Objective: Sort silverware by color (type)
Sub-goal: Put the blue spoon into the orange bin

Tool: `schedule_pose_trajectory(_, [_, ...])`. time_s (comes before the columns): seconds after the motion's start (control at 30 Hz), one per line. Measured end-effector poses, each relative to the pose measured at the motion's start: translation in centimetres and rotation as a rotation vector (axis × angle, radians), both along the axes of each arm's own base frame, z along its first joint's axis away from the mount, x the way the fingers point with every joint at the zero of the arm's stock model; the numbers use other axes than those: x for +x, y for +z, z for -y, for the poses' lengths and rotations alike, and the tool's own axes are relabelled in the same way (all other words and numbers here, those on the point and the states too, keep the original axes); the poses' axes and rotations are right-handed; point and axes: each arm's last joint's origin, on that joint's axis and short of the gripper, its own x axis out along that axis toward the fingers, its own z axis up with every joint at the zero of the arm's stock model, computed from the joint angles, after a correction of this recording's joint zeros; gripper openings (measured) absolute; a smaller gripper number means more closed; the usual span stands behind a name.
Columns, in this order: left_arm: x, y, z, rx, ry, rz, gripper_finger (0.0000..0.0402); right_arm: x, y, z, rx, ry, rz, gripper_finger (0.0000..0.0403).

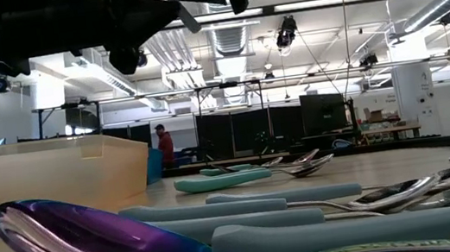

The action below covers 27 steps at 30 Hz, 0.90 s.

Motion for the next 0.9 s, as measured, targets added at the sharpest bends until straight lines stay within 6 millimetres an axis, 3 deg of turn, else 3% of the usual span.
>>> schedule_pose_trajectory(0.13, [-0.1,0.1,-0.1,-0.021,0.034,0.007,0.0,-0.6,0.2,0.1,-0.039,0.007,-0.053,0.0075])
schedule_pose_trajectory(0.47, [-0.3,0.4,-0.4,-0.028,0.18,0.025,0.0002,-4.0,2.9,0.6,-0.045,0.012,-0.156,0.0159])
schedule_pose_trajectory(0.7, [-0.4,0.6,-0.3,-0.015,0.192,0.02,0.0001,-6.6,4.1,1.6,-0.046,-0.037,-0.247,0.0173])
schedule_pose_trajectory(0.9, [-0.4,-0.6,-0.3,0.014,0.171,-0.134,0.0,-7.9,2.2,2.0,0.041,-0.087,-0.469,0.0169])
